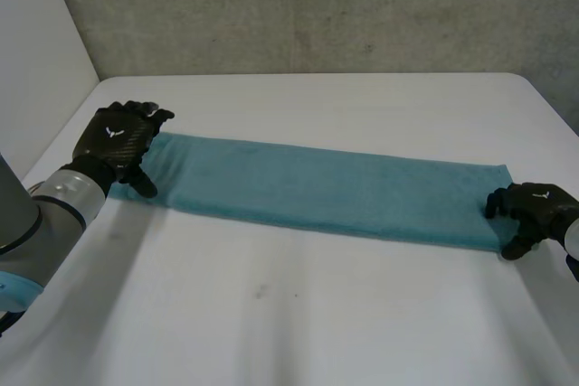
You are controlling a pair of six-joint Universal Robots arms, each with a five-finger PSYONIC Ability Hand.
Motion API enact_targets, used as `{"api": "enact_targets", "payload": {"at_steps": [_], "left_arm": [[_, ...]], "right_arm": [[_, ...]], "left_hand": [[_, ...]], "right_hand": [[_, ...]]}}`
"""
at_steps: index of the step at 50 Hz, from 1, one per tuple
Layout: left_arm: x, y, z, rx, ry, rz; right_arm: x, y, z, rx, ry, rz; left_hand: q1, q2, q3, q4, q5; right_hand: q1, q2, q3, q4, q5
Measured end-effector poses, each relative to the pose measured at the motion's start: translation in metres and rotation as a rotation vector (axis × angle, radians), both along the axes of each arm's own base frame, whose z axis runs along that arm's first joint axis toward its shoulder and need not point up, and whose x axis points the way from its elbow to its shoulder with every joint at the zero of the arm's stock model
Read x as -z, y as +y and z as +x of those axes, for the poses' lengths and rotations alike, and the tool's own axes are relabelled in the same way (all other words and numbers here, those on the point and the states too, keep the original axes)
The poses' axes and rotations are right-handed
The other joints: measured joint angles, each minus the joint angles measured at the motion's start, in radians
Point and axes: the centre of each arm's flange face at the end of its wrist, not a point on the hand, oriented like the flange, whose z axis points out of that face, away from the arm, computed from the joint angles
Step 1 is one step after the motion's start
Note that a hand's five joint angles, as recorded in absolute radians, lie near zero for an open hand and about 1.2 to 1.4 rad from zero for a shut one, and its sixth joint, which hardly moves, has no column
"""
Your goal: Fold the laundry
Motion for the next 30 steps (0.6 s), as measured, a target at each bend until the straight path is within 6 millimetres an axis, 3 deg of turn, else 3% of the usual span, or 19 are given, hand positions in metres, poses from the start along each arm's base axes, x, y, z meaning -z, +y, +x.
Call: {"api": "enact_targets", "payload": {"at_steps": [3, 6, 8, 19, 21, 25, 26, 30], "left_arm": [[0.000, 0.000, 0.000, 0.000, 0.000, 0.001], [0.000, 0.000, 0.000, 0.000, 0.000, 0.001], [0.000, 0.000, 0.000, 0.000, 0.000, 0.000], [0.000, 0.001, 0.000, -0.002, 0.000, -0.001], [-0.002, 0.001, 0.001, -0.004, 0.000, -0.003], [-0.003, 0.001, 0.002, -0.006, 0.001, -0.007], [-0.004, 0.002, 0.002, -0.008, 0.001, -0.011], [-0.006, 0.002, 0.003, -0.010, 0.002, -0.016]], "right_arm": [[0.002, -0.001, -0.002, 0.004, 0.023, -0.001], [0.002, -0.003, -0.005, 0.015, 0.040, -0.007], [0.002, -0.006, -0.009, 0.029, 0.046, -0.017], [-0.019, -0.034, -0.058, 0.250, 0.159, -0.179], [-0.035, -0.047, -0.087, 0.359, 0.230, -0.239], [-0.042, -0.052, -0.100, 0.400, 0.269, -0.260], [-0.050, -0.057, -0.113, 0.431, 0.311, -0.274], [-0.064, -0.064, -0.120, 0.435, 0.371, -0.296]], "left_hand": [[0.000, 0.000, 0.000, 0.000, 0.000], [0.000, 0.000, 0.000, 0.000, 0.000], [0.000, 0.000, 0.000, 0.000, 0.000], [0.000, 0.000, 0.000, 0.000, 0.000], [0.000, 0.000, 0.000, 0.000, 0.000], [0.000, 0.000, 0.000, 0.000, 0.000], [0.000, 0.000, 0.000, 0.000, 0.000], [0.000, 0.000, 0.000, 0.000, 0.000]], "right_hand": [[0.047, 0.091, 0.087, 0.092, 0.089], [0.176, 0.433, 0.444, 0.467, 0.458], [0.176, 0.500, 0.519, 0.545, 0.528], [0.385, 0.565, 0.558, 0.580, 0.561], [0.385, 0.565, 0.558, 0.581, 0.561], [0.385, 0.565, 0.558, 0.581, 0.561], [0.416, 0.565, 0.558, 0.582, 0.561], [0.420, 0.565, 0.558, 0.582, 0.561]]}}
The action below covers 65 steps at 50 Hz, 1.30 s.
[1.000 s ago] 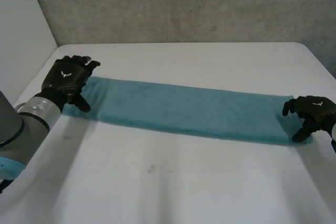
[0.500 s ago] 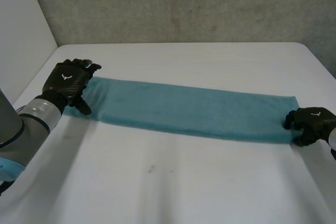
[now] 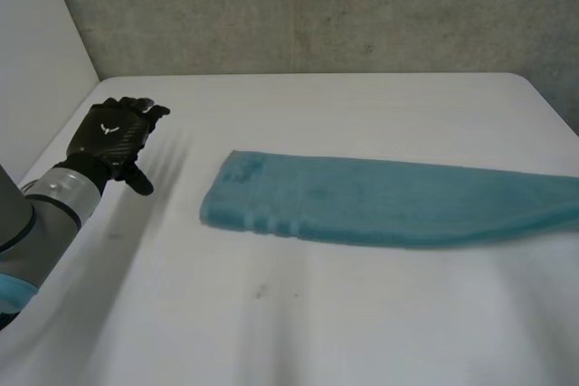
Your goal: Fold the laundry
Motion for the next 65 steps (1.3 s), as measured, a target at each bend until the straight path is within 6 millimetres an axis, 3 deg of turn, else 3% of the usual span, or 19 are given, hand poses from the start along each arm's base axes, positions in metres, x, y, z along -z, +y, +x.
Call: {"api": "enact_targets", "payload": {"at_steps": [6, 9, 13, 14, 15, 17, 19, 20, 26, 32, 35, 39, 42, 45, 49, 52, 54, 61, 65], "left_arm": [[-0.002, 0.001, 0.000, 0.000, 0.001, -0.007], [-0.005, 0.002, -0.001, 0.002, 0.002, -0.015], [-0.008, 0.002, -0.001, 0.003, 0.003, -0.023], [-0.009, 0.002, -0.001, 0.003, 0.003, -0.026], [-0.009, 0.002, -0.001, 0.003, 0.003, -0.026], [-0.010, 0.002, -0.001, 0.002, 0.004, -0.028], [-0.010, 0.002, -0.001, 0.001, 0.003, -0.029], [-0.010, 0.002, -0.001, 0.001, 0.003, -0.029], [-0.008, 0.003, 0.000, -0.001, 0.001, -0.021], [-0.006, 0.005, 0.000, 0.001, 0.000, -0.014], [-0.005, 0.005, -0.001, 0.004, -0.001, -0.013], [-0.005, 0.006, -0.002, 0.010, -0.001, -0.013], [-0.005, 0.007, -0.004, 0.018, -0.002, -0.015], [-0.006, 0.009, -0.010, 0.036, -0.002, -0.022], [-0.013, 0.017, -0.032, 0.103, 0.006, -0.050], [-0.015, 0.021, -0.040, 0.130, 0.010, -0.059], [-0.019, 0.031, -0.062, 0.197, 0.019, -0.077], [-0.013, 0.047, -0.108, 0.325, 0.038, -0.072], [-0.005, 0.046, -0.118, 0.346, 0.038, -0.060]], "right_arm": [[-0.019, -0.008, 0.038, -0.100, 0.009, -0.049], [-0.039, -0.008, 0.101, -0.250, -0.038, -0.120], [-0.046, -0.004, 0.129, -0.317, -0.058, -0.148], [-0.065, 0.015, 0.205, -0.506, -0.104, -0.214], [-0.065, 0.015, 0.205, -0.506, -0.104, -0.214], [-0.071, 0.028, 0.243, -0.602, -0.122, -0.241], [-0.072, 0.054, 0.306, -0.760, -0.150, -0.272], [-0.072, 0.054, 0.306, -0.760, -0.150, -0.272], [-0.036, 0.115, 0.410, -1.031, -0.184, -0.246], [0.017, 0.159, 0.460, -1.173, -0.175, -0.168], [0.035, 0.170, 0.470, -1.201, -0.161, -0.142], [0.051, 0.173, 0.474, -1.197, -0.124, -0.126], [0.045, 0.168, 0.470, -1.155, -0.107, -0.144], [0.032, 0.163, 0.464, -1.108, -0.102, -0.163], [-0.009, 0.151, 0.433, -0.984, -0.116, -0.190], [-0.017, 0.147, 0.422, -0.953, -0.126, -0.189], [-0.032, 0.139, 0.391, -0.874, -0.164, -0.167], [-0.019, 0.127, 0.323, -0.697, -0.283, -0.033], [-0.008, 0.125, 0.306, -0.654, -0.314, 0.017]], "left_hand": [[0.000, 0.000, 0.000, 0.000, 0.000], [0.000, 0.000, 0.000, 0.000, 0.000], [0.000, 0.000, 0.000, 0.000, 0.000], [0.000, 0.000, 0.000, 0.000, 0.000], [0.000, 0.000, 0.000, 0.000, 0.000], [0.000, 0.000, 0.000, 0.000, 0.000], [0.000, 0.000, 0.000, 0.000, 0.000], [0.000, 0.000, 0.000, 0.000, 0.000], [0.000, 0.000, 0.000, 0.000, 0.000], [0.000, 0.000, 0.000, 0.000, 0.000], [0.000, 0.000, 0.000, 0.000, 0.000], [0.000, 0.000, 0.000, 0.000, 0.000], [0.000, 0.000, 0.000, 0.000, 0.000], [0.000, 0.000, 0.000, 0.000, 0.000], [0.000, 0.000, 0.000, 0.000, 0.000], [0.000, 0.000, 0.000, 0.000, 0.000], [0.000, 0.000, 0.000, 0.000, 0.000], [0.000, 0.000, 0.000, 0.000, 0.000], [0.000, 0.000, 0.000, 0.000, 0.000]], "right_hand": [[0.000, 0.000, 0.002, 0.000, 0.004], [0.006, 0.000, 0.014, 0.000, 0.005], [0.009, 0.000, 0.014, 0.000, 0.005], [0.009, 0.000, 0.014, 0.000, 0.005], [0.009, 0.000, 0.014, 0.000, 0.005], [0.010, 0.000, 0.014, 0.000, 0.005], [0.010, 0.000, 0.014, 0.001, 0.005], [0.010, 0.000, 0.014, 0.001, 0.005], [0.010, 0.000, 0.014, 0.001, 0.008], [0.010, 0.000, 0.014, 0.001, 0.008], [0.004, -0.072, -0.064, -0.080, -0.044], [-0.439, -0.585, -0.573, -0.574, -0.521], [-0.720, -0.926, -0.926, -0.936, -0.882], [-0.740, -0.955, -0.957, -0.960, -0.908], [-0.743, -0.963, -0.960, -0.961, -0.911], [-0.743, -0.963, -0.960, -0.961, -0.911], [-0.743, -0.963, -0.960, -0.961, -0.911], [-0.743, -0.962, -0.960, -0.961, -0.911], [-0.739, -0.952, -0.950, -0.957, -0.906]]}}
